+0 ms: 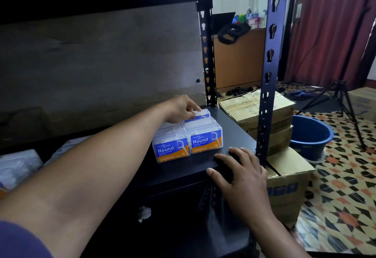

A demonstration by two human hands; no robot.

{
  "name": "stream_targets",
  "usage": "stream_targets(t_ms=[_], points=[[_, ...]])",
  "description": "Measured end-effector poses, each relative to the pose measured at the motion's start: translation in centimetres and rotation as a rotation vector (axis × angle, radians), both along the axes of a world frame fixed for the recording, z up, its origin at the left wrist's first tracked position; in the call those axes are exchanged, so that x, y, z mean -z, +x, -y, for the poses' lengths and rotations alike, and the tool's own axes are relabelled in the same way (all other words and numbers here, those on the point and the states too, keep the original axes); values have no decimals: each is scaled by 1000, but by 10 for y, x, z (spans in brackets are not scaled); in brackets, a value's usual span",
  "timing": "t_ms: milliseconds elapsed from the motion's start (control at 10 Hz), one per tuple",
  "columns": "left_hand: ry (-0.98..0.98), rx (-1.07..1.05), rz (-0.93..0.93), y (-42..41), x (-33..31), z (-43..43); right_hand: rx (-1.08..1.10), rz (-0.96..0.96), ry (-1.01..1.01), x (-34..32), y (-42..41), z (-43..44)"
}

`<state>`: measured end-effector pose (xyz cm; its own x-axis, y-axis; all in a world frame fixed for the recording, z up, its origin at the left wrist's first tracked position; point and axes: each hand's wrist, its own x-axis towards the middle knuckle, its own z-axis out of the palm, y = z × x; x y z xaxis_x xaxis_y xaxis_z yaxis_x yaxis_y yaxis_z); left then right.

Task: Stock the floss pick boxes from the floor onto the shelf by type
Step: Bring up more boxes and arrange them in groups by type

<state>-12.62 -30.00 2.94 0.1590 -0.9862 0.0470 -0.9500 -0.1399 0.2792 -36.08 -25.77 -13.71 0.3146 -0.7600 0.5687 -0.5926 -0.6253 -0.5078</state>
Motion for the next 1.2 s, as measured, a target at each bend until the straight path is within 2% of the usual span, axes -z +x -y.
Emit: stream_targets(t_ms=[500, 900, 1000, 1200], points=[[52, 46, 16, -5, -8, -13, -3, 14, 10, -1, 0, -1], [25, 37, -85, 2, -23, -24, -16, 12, 37, -3, -1, -2], [37, -2, -28, 16, -35, -34, -15, 5, 36, -2, -2, -1], [304, -21, 98, 33, -42, -60, -4, 4, 33, -4, -1, -3]])
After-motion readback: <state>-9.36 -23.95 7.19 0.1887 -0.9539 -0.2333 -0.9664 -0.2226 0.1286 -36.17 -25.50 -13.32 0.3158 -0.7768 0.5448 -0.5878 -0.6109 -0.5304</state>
